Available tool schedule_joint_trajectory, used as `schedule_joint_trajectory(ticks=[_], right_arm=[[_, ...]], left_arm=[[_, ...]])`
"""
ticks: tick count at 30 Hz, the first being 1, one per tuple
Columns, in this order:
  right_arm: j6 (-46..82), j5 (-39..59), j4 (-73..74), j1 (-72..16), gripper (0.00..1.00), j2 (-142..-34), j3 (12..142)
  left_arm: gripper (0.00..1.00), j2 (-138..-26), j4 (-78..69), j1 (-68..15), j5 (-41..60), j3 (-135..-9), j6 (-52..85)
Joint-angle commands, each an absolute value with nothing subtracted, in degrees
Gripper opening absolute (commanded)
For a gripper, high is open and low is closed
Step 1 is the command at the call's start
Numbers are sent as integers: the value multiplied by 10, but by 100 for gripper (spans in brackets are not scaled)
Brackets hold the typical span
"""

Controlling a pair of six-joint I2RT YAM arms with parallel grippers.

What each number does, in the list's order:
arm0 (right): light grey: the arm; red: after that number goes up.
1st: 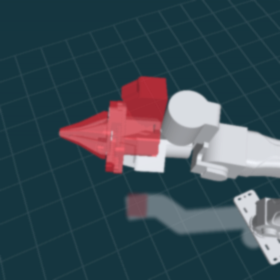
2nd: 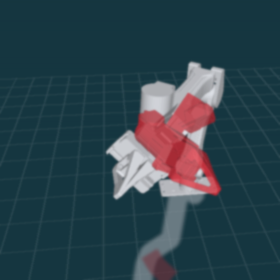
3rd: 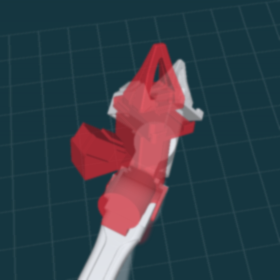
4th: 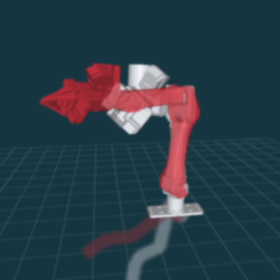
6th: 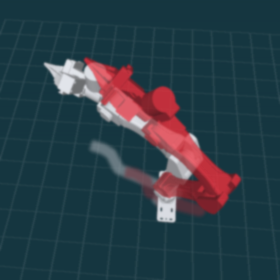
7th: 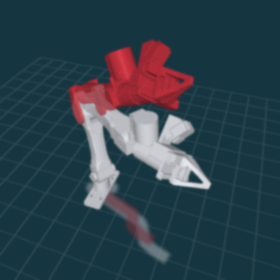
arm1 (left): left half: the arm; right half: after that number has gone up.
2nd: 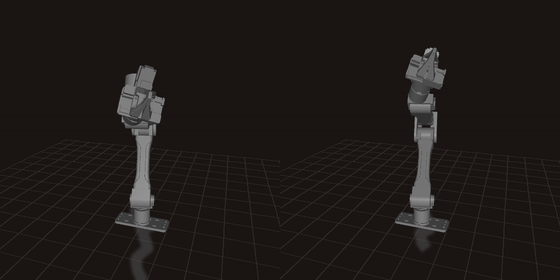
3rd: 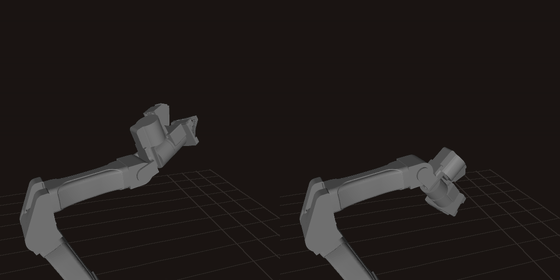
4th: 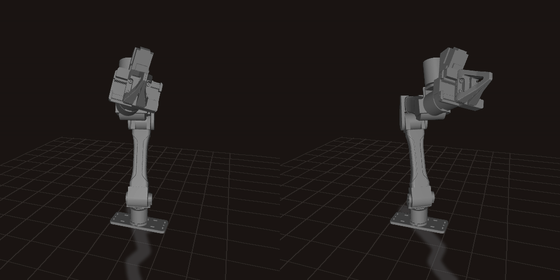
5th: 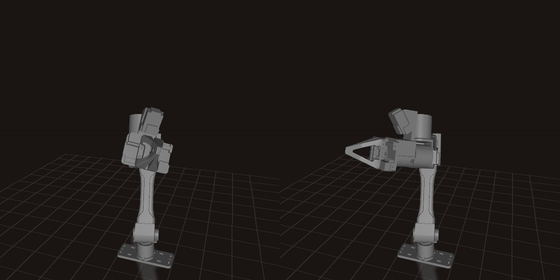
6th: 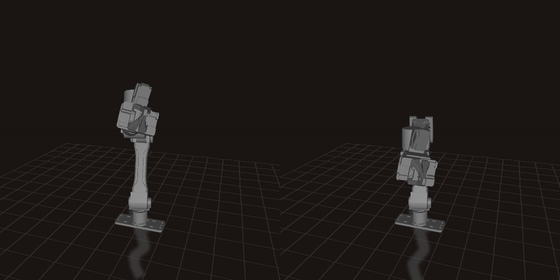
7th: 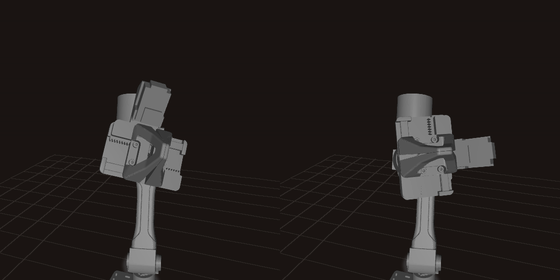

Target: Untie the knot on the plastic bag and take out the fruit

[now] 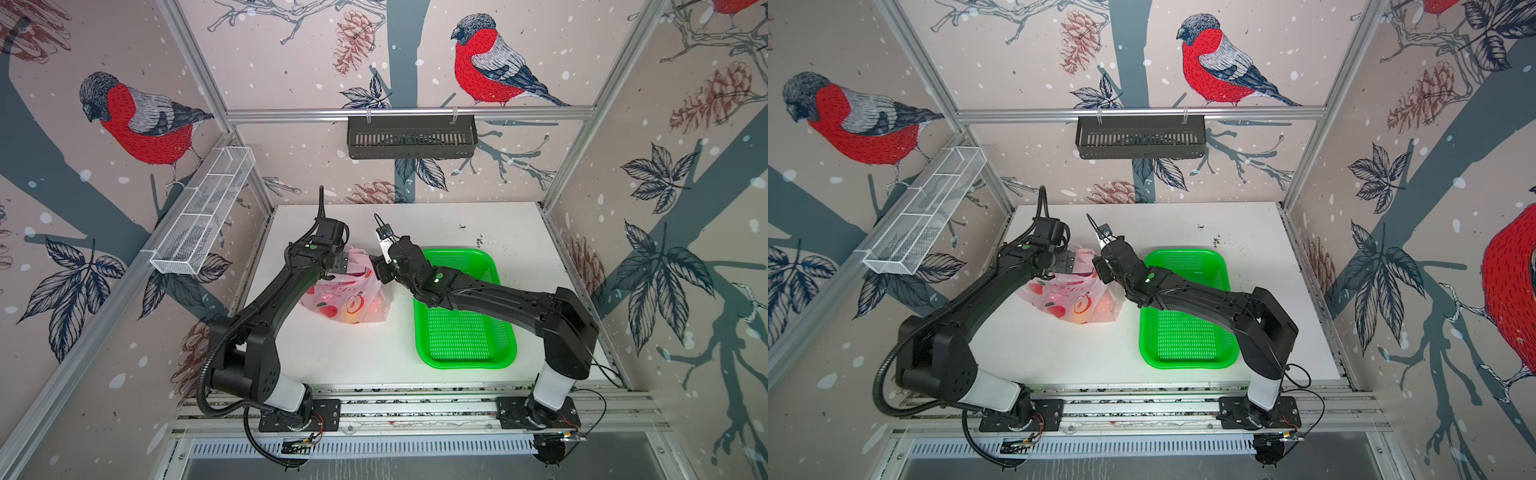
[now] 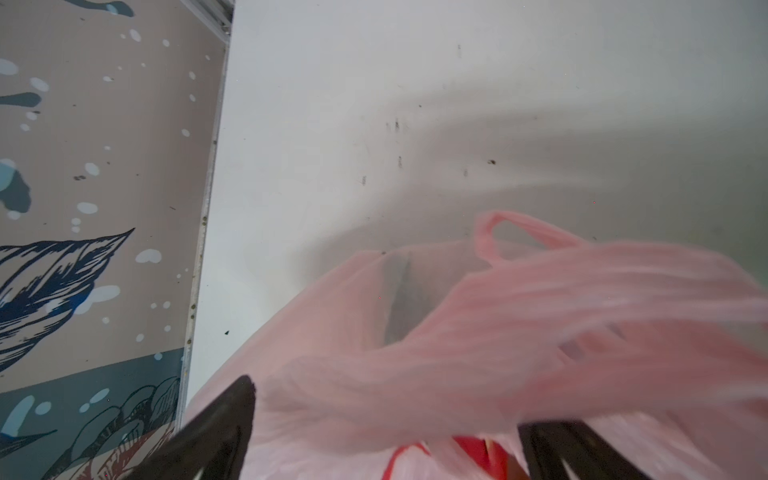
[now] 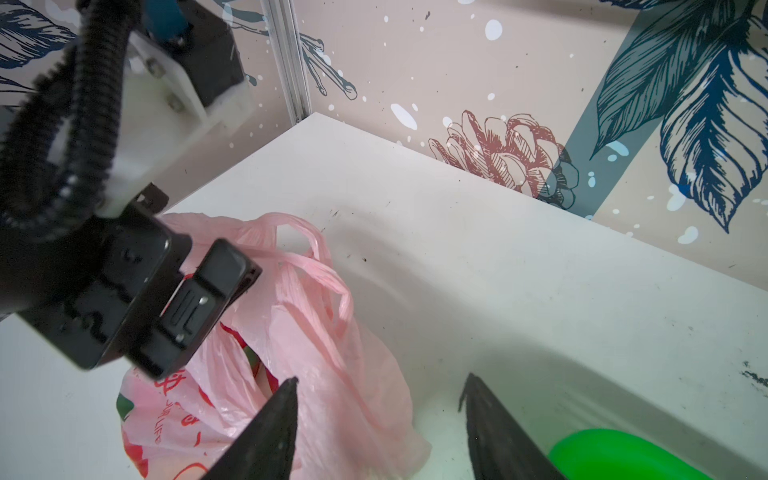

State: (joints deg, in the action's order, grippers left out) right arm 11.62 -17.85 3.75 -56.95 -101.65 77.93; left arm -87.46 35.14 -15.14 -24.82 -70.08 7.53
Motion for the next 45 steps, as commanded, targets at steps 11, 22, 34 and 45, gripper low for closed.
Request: schedule_joint_trajectory(ticks=[11,22,34,45], right_arm=[[46,-172,15,-583,74,-1046,832],[25,-224,-37,-607,85,-1122,921],[75,-315,-70,-602,53,-1179,988],[91,-283,-44,-604,17,-1138,973]], left_arm=[[94,-884,294,-151,-344,-694,176],[94,-864,285,-133,-345,-678,203],[95,-831,283,-103,-330,-654,216],[64,-811,286,-71,-270,-642,226]])
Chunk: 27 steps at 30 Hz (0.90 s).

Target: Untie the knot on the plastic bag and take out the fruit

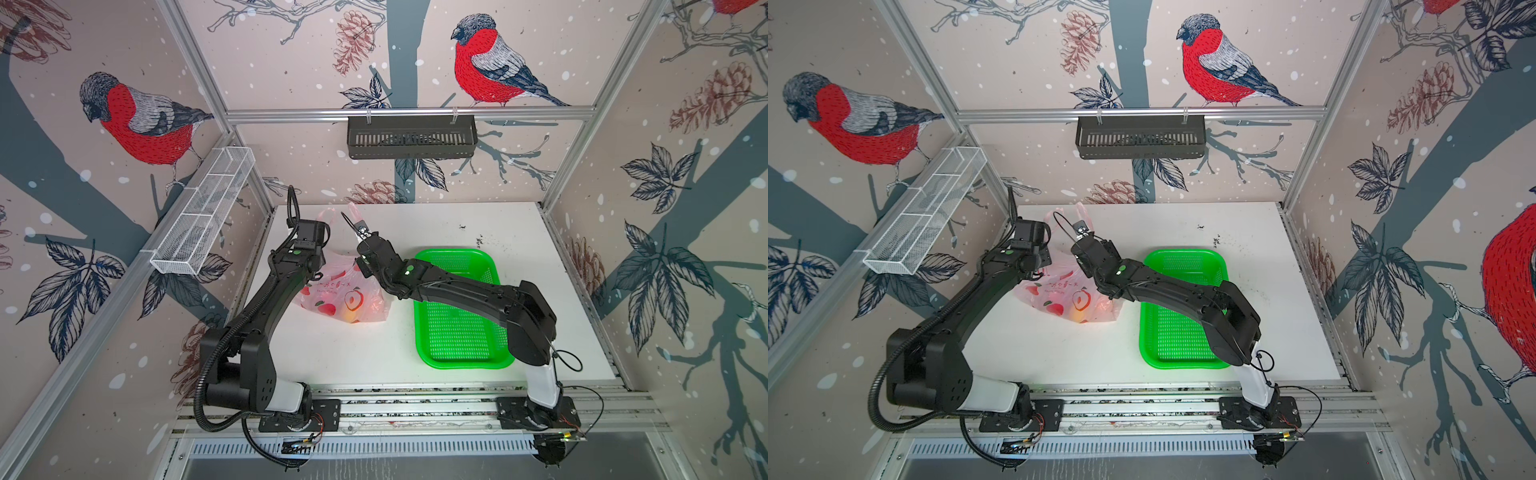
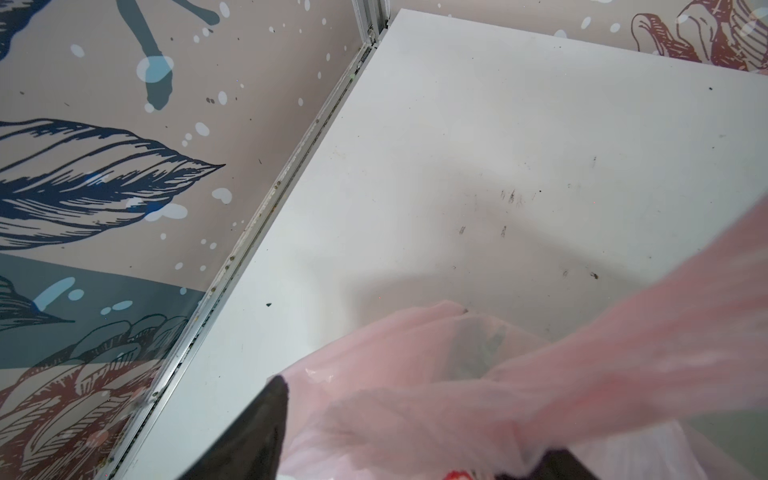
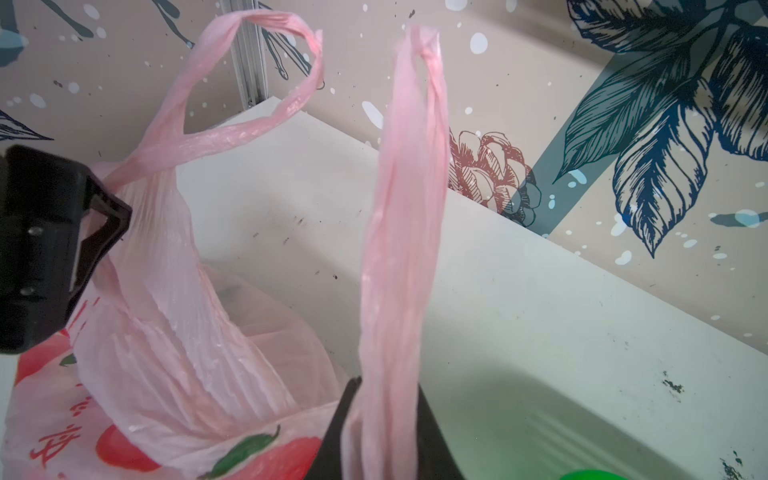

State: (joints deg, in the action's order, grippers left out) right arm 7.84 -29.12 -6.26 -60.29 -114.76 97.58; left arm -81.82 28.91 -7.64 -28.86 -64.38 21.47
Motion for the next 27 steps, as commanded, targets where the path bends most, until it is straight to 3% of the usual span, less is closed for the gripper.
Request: schedule_joint_trajectory(ticks=[1,5,10,13,20,27], right_arm=[[91,-282,-41,-604,17,-1136,972],[88,-278,-28,-604,14,-1130,973],[70,-266,4,-596,11,-1129,978],[58,-252,25,-585,10,-1133,983],[24,-193,66,-551,9,-1147,1007],[12,-120,101,-510,8,-1167,1030]], left_arm=[[59,-808,287,-69,-265,-642,227],[46,-797,291,-61,-246,-645,228],[19,-778,280,-52,-226,-650,226],[10,-772,272,-43,-208,-658,229],[0,-776,250,-23,-144,-681,237],[0,-795,241,-15,-98,-715,245]])
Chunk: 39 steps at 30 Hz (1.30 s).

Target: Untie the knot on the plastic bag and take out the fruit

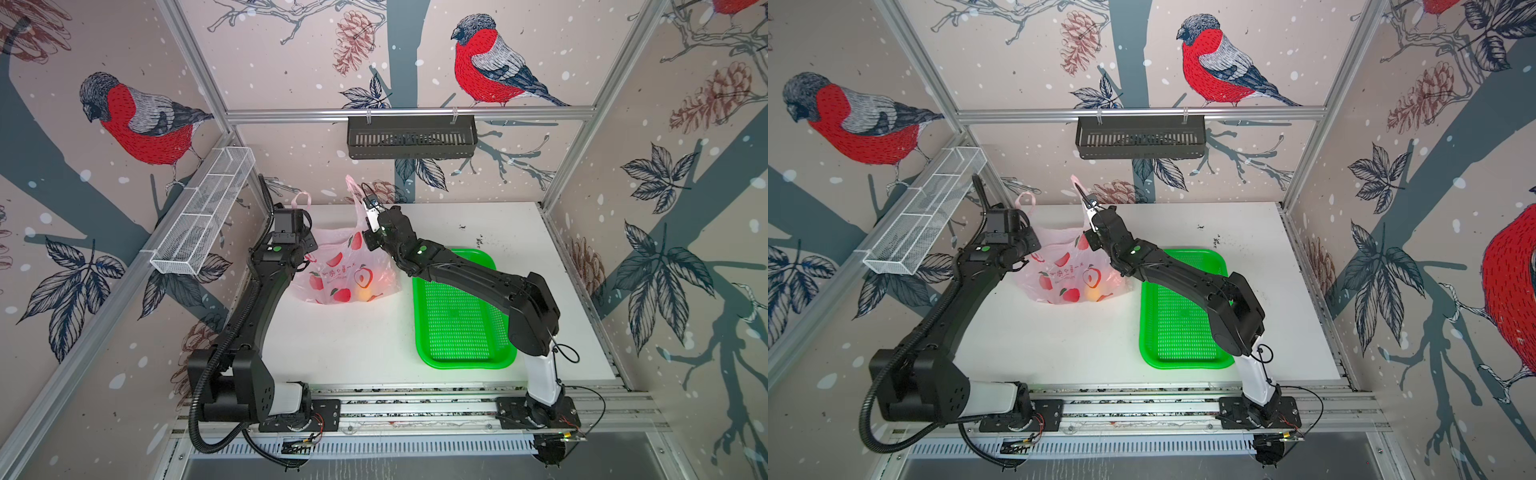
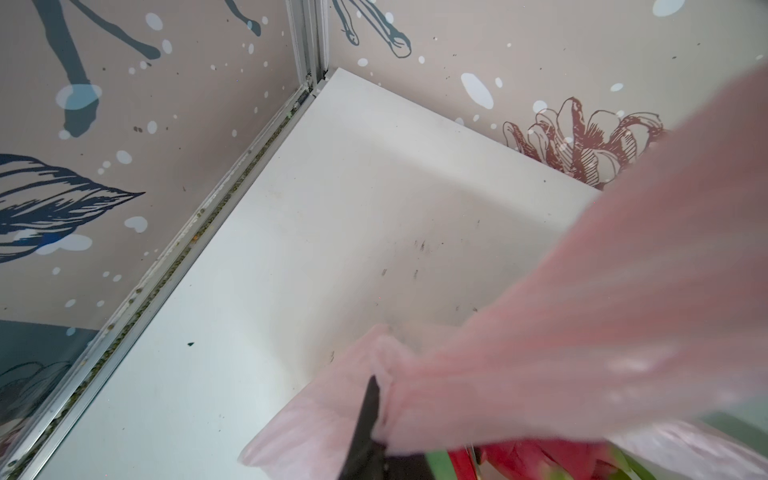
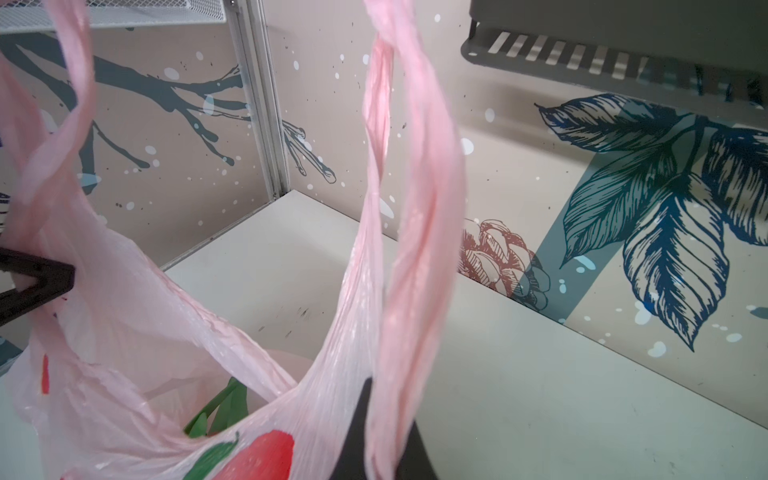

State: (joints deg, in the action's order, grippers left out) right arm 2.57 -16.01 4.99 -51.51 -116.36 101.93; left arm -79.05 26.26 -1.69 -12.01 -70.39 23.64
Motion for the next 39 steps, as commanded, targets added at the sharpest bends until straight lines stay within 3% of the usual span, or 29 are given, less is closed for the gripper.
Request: schedule_joint_trajectory(ticks=[1,5,8,15,17,20,27,39], right_arm=[[11,-115,104,-508,8,-1167,1027],[13,-102,119,-503,11,-1155,995],[21,-92,119,-503,19,-1139,965],[76,-148,96,-525,60,-1074,891],[102,-183,65,-539,65,-1057,885],[182,-235,-9,-559,68,-1044,896],[365,-196,-78,-589,66,-1074,922],[421,-152,-65,-602,63,-1189,1004]], left_arm=[[0,-797,242,-14,-95,-717,245],[0,-791,238,-11,-72,-708,252],[0,-778,234,-10,-41,-687,263],[0,-708,219,-10,28,-594,288],[0,-684,213,-10,46,-575,290],[0,-648,205,-10,59,-528,295],[0,-582,186,-10,80,-470,301],[0,-519,151,-10,118,-416,303]])
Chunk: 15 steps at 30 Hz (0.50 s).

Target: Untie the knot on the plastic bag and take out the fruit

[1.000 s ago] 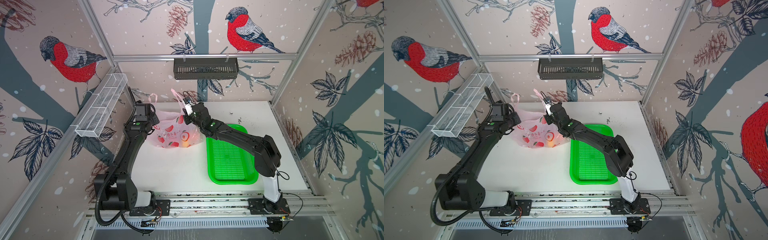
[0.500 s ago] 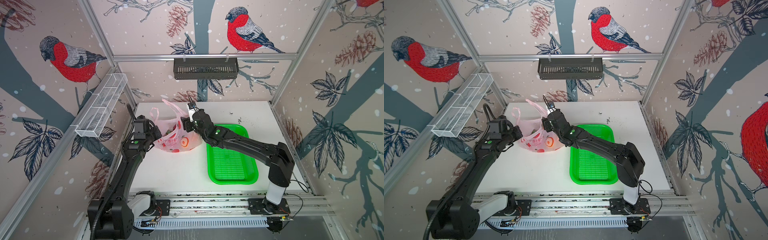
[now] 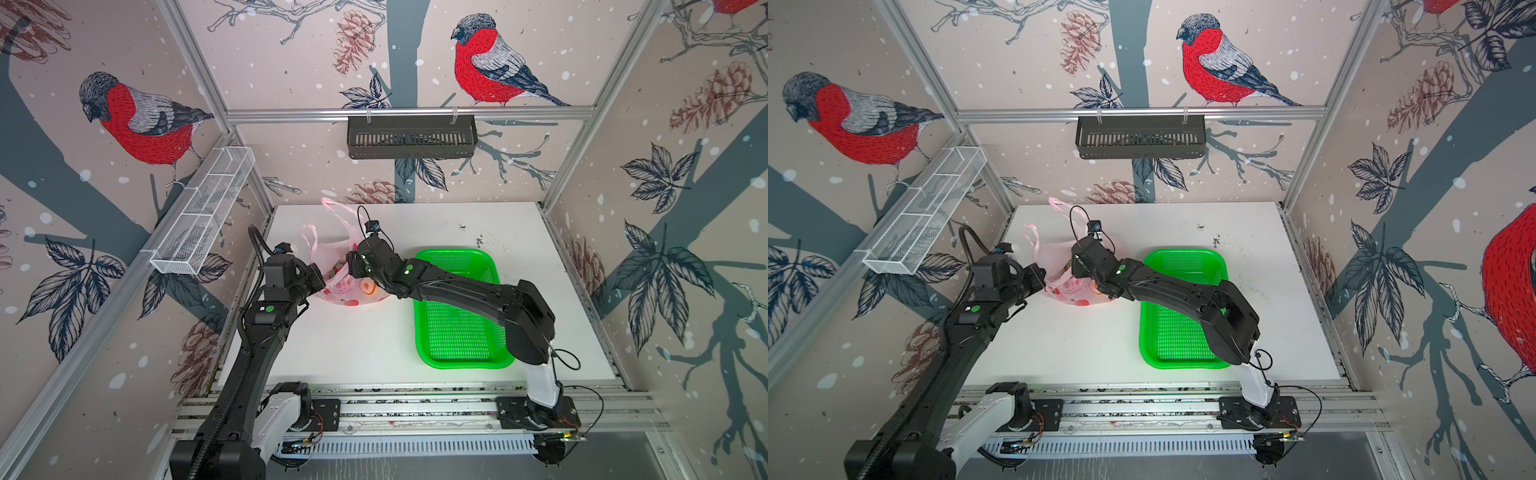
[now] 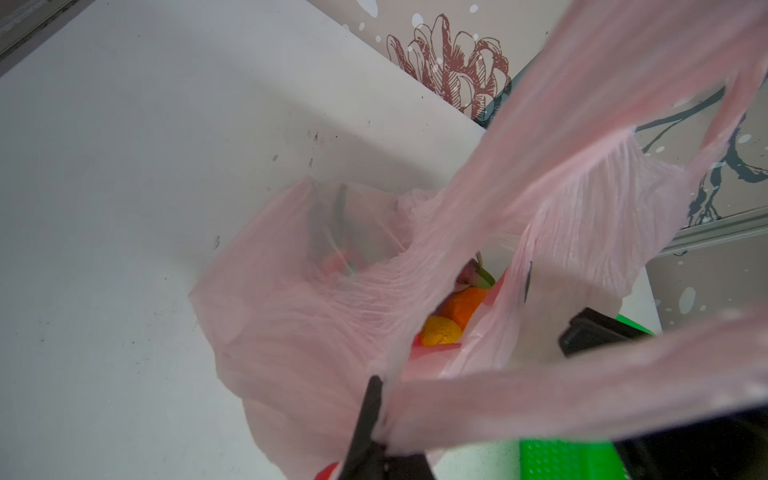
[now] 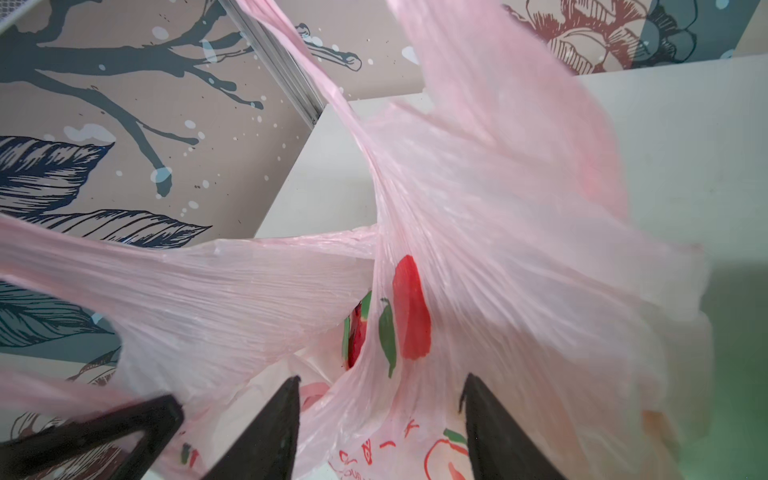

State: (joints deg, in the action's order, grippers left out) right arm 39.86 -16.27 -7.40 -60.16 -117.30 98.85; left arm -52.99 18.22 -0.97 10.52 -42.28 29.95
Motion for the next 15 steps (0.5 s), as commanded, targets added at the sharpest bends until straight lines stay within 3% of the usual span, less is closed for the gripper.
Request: schedule_joint_trajectory(ticks=[1,8,15], right_arm=[[423,-154,-68,-601,63,-1196,1011],[440,-127,-61,-592,57,-1239,1039],[445,-128,-67,-597,16,-1223,1019]], left_arm=[[0,-513,151,-10,118,-414,303],[0,-487,137,-10,130,-392,307],[0,-481,118,-9,124,-374,310]])
